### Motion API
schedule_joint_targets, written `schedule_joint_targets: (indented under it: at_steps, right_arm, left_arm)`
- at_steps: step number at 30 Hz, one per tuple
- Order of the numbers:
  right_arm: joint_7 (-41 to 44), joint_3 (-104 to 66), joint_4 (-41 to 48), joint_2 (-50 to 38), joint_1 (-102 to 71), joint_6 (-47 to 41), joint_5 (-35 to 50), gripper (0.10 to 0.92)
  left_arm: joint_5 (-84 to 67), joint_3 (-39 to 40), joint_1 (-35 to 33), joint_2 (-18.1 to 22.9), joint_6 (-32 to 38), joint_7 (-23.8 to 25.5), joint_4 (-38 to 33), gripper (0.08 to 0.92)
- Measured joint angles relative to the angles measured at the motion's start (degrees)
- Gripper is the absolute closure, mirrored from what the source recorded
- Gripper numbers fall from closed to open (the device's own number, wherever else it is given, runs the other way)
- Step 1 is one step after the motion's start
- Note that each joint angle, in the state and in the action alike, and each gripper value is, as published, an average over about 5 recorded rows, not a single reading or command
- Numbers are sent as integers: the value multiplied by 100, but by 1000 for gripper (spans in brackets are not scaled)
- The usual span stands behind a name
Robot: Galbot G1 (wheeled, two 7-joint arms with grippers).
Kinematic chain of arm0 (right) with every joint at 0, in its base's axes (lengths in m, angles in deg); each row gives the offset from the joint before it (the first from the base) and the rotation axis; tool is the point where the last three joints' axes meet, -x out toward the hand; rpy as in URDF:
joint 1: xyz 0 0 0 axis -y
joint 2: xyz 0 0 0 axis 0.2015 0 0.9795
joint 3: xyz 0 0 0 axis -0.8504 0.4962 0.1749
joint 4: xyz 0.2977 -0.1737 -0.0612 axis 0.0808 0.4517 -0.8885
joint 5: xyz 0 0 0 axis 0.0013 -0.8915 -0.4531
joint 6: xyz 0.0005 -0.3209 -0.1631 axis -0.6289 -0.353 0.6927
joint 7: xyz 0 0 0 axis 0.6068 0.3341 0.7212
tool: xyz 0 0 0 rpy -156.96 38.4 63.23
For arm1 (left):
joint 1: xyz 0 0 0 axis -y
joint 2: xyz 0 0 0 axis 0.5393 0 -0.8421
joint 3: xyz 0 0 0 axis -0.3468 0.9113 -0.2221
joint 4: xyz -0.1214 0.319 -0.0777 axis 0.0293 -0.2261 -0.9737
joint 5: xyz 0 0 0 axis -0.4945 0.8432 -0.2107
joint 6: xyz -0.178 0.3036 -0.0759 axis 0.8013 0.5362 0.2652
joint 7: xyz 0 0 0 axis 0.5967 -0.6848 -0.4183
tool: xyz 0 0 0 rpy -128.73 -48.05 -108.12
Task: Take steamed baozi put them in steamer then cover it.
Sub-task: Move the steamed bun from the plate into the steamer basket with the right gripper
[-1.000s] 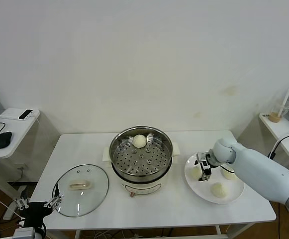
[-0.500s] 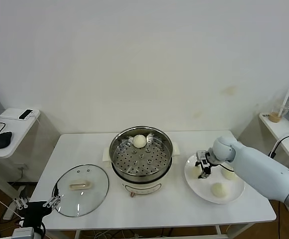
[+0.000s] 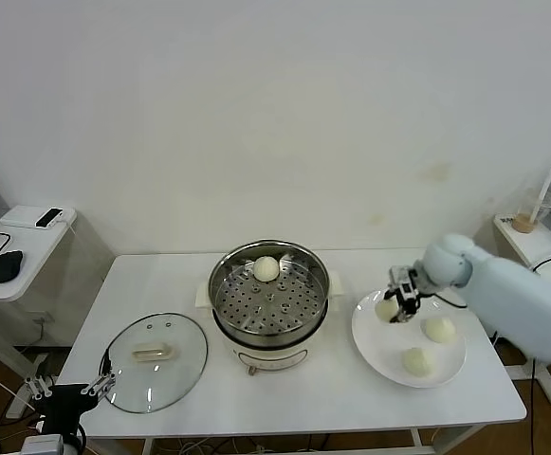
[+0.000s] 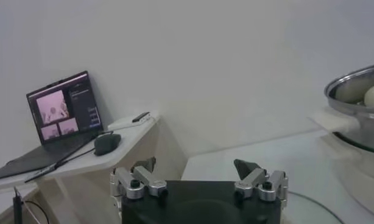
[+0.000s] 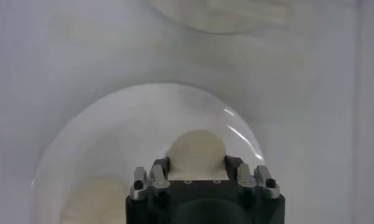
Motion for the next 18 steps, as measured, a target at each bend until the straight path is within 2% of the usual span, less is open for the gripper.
schedule_joint_targets:
  at_steps: [9,18]
  right_arm:
    - [-96,524,-519,35,1190,-229,696,440]
    - [-343,1019,-859,645,1926,-708,1511,431]
  left_arm:
    - [-6,39,-32,-27,3,0,-71,177]
    - [-23,1,8,-29,10,-6,-46,177]
